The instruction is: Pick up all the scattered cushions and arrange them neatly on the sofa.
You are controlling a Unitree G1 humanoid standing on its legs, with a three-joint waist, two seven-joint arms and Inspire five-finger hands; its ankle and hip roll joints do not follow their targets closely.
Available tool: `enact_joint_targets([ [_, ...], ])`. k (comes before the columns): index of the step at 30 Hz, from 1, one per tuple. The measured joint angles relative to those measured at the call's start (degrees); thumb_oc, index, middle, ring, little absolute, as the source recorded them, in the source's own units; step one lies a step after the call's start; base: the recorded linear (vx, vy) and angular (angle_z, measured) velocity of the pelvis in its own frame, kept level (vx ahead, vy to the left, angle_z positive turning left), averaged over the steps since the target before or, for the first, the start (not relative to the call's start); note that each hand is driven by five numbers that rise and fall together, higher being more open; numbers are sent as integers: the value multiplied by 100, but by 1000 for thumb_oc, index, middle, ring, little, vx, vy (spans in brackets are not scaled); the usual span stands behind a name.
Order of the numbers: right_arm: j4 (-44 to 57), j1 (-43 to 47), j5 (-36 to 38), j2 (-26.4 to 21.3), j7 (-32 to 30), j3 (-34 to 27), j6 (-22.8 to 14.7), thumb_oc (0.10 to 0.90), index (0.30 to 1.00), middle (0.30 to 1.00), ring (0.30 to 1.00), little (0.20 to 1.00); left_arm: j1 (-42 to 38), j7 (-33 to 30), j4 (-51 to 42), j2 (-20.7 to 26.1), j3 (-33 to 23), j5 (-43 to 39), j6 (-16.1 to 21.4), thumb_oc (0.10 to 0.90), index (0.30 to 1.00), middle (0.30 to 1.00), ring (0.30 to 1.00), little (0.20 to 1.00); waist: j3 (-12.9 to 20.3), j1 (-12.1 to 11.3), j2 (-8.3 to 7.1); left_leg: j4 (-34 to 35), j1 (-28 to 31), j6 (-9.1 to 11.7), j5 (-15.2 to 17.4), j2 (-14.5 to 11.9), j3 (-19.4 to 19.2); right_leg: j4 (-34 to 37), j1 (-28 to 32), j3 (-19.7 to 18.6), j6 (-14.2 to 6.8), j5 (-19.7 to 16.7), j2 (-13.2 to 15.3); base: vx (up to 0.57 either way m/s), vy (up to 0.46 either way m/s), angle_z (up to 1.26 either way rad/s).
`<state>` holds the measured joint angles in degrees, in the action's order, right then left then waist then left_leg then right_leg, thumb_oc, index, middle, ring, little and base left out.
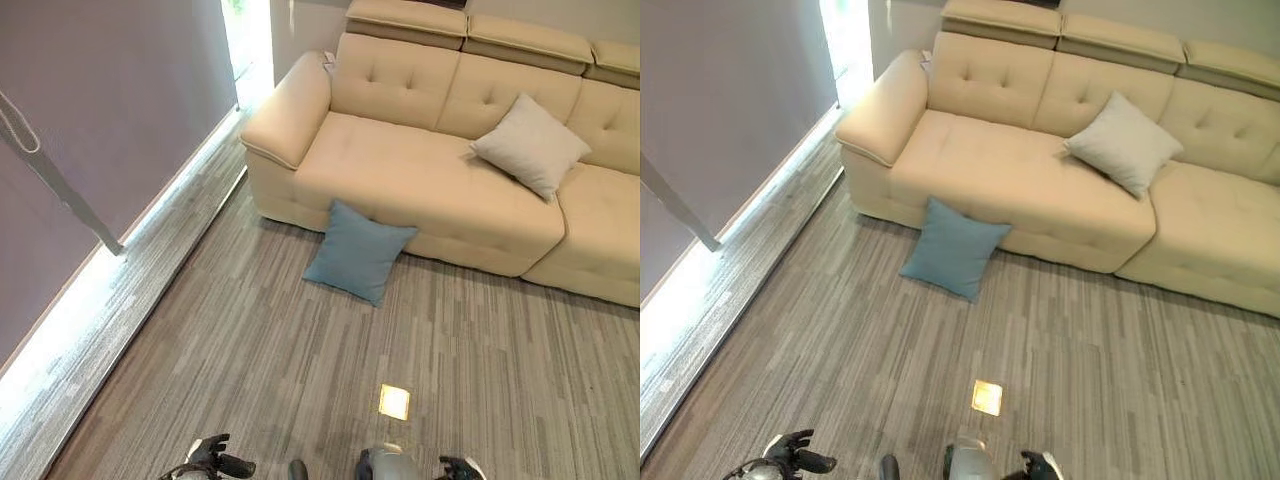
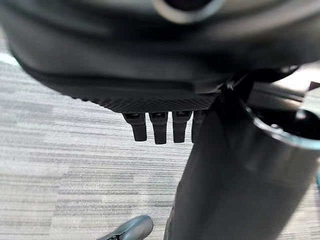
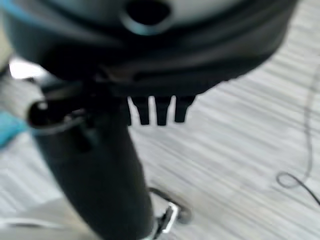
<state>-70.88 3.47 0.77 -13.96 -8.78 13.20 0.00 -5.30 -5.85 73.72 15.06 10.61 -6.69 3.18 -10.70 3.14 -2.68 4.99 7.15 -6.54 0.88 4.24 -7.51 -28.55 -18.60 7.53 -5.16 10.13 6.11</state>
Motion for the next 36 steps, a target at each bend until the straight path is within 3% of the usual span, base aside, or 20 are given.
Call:
enact_joint_targets([
  [4, 20, 72, -68, 5, 4, -16, 21, 800, 900, 900, 900, 900, 34, 8, 45, -18, -59, 5, -59, 800, 900, 900, 900, 900, -27, 168, -150, 4, 372, 189, 471, -10, 90, 2223, -221, 414, -112, -867, -190, 497, -66, 15],
  [6, -77, -108, -78, -21, -6, -23, 66, 800, 900, 900, 900, 900, 148, 12, 44, -67, -51, 12, -63, 800, 900, 900, 900, 900, -28, 249, -161, 6, 684, 296, 706, -37, 178, 2198, -134, 591, 107, -1194, -202, 270, -49, 23],
  [8, -124, -363, -80, -102, -5, -29, 76, 800, 900, 900, 900, 900, 292, 39, 56, -231, -5, 36, -66, 800, 900, 900, 900, 900, 71, 268, 97, -203, 967, 523, 934, -343, 437, 1940, 115, 627, 450, -1671, -375, 444, -158, 47],
  [12, -290, -346, -79, -131, 20, -1, 126, 800, 900, 900, 900, 900, 168, 64, 210, -342, -16, 132, -47, 800, 900, 900, 900, 900, 92, 311, 79, -2154, 479, 1416, 774, -505, 644, 2455, 1070, 747, 985, -1570, -511, 302, -173, 25],
  [13, -194, -174, -73, -165, 12, -13, 60, 800, 900, 900, 900, 900, 34, 53, 196, -344, -16, 132, -47, 800, 900, 900, 900, 900, 75, 297, 38, -3720, -219, 2012, 307, -547, 693, 2802, 1428, 644, 1074, -1474, -574, 210, -158, -5],
  [14, -196, -74, -66, -165, 16, -9, 51, 800, 900, 900, 900, 900, -50, 67, 188, -322, -20, 131, -50, 800, 900, 900, 900, 900, 54, 209, -8, -4458, -636, 2054, 214, -569, 655, 2959, 1570, 607, 1168, -1459, -570, 225, -133, -8],
  [16, -249, 119, -53, -168, 7, 0, 21, 800, 900, 900, 900, 900, -173, 64, 113, -294, -10, 129, -14, 800, 900, 900, 900, 900, 20, 141, -74, -5077, -1234, 1865, 322, -650, 470, 3094, 1724, 616, 1193, -1537, -570, 302, -39, -16],
  [17, -236, 303, -43, -122, -6, 9, 5, 800, 900, 900, 900, 900, -235, 62, -28, -241, -1, 121, 2, 800, 900, 900, 900, 900, -39, 91, -191, -4532, -1681, 1394, 534, -651, 276, 3292, 2046, 519, 1265, -1351, -571, 431, 27, -20],
  [19, -240, 397, -40, -92, -1, 76, 12, 800, 900, 900, 900, 900, -274, 61, -115, -190, 1, 121, 29, 800, 900, 900, 900, 900, -90, 19, -276, -3193, -1760, 1156, 586, -623, 143, 3421, 2293, 447, 1153, -1230, -571, 379, 74, -24],
  [22, -278, 409, -41, -135, -13, 159, 0, 800, 900, 900, 900, 900, -267, 61, -59, -206, -17, 62, 60, 800, 900, 900, 900, 900, -107, -30, -146, -136, -1915, 1287, -498, -560, 368, 3424, 2798, 253, 869, -833, -745, 346, 108, -39],
  [25, -430, 41, -41, -130, -10, 150, 37, 800, 900, 900, 900, 900, -238, 73, -50, -243, -159, -6, 110, 800, 900, 900, 900, 900, -44, -167, -97, -120, -1920, 1147, -721, -566, 503, 3379, 3422, -67, 648, -326, -728, 422, 239, -66],
  [26, -537, -54, -41, -93, -12, 99, 47, 800, 900, 900, 900, 900, -205, 111, 11, -221, -222, -5, 79, 800, 900, 900, 900, 900, 28, -144, -178, -195, -1703, 717, -1051, -465, 456, 3298, 3656, -208, 531, -158, -560, 363, 277, -82],
  [27, -586, -156, -45, -75, -10, 75, 52, 800, 900, 900, 900, 900, -112, 116, 85, -197, -234, -2, 20, 800, 900, 900, 900, 900, 131, -88, -202, -206, -1420, 584, -1076, -324, 322, 2732, 3589, -325, 444, -89, -383, 236, 208, -97],
  [28, -575, -219, -48, -70, -11, 86, 43, 800, 900, 900, 900, 900, 31, 134, 124, -190, -166, 3, 20, 800, 900, 900, 900, 900, 282, -62, -78, -29, -1104, 353, -1111, -311, 286, 1713, 3172, -315, 178, 106, -267, 148, 134, -75],
  [29, -505, -367, -52, 14, 3, 102, 39, 800, 900, 900, 900, 900, -10, 130, 175, -146, -167, 3, 16, 800, 900, 900, 900, 900, 366, -25, -126, 6, -950, 122, -952, -140, 272, 1021, 2824, -320, -92, 388, -142, 71, 69, -36],
  [30, -496, -394, -53, 51, 61, 94, 67, 800, 900, 900, 900, 900, -54, 128, 155, -124, -153, 3, 21, 800, 900, 900, 900, 900, 373, -24, -136, 5, -876, 113, -935, 24, 305, 388, 2324, -321, -159, 560, -72, 238, 294, 11],
  [32, -432, -383, -51, 93, 113, 165, 85, 800, 900, 900, 900, 900, -253, 121, 128, -97, 2, -5, 28, 800, 900, 900, 900, 900, 315, 35, -73, -40, -744, -23, -779, 148, 502, 321, 1808, -295, -107, 625, -146, 276, 301, 18],
  [33, -124, -308, -61, 34, 84, 500, 187, 800, 900, 900, 900, 900, -221, 127, -30, -2, 11, -5, -53, 800, 900, 900, 900, 900, 222, 12, -87, -214, -762, -246, -516, 147, 427, -539, 1284, -139, -152, 364, -62, 204, 34, -55],
  [34, 206, -135, -208, 10, 56, 396, 52, 800, 900, 900, 900, 900, -168, 94, -35, 35, 43, -2, -82, 800, 900, 900, 900, 900, 40, -62, -55, -205, -540, -148, -452, 140, 60, -1510, 588, 349, -77, 374, 277, 241, 27, -88],
  [36, 149, -9, -297, -148, 47, 426, 51, 800, 900, 900, 900, 900, -129, 99, 25, -22, 35, -5, -82, 800, 900, 900, 900, 900, -9, -52, 82, -126, -296, -19, -327, 72, -51, -608, 456, 743, -39, 374, 276, 180, 4, -61],
])
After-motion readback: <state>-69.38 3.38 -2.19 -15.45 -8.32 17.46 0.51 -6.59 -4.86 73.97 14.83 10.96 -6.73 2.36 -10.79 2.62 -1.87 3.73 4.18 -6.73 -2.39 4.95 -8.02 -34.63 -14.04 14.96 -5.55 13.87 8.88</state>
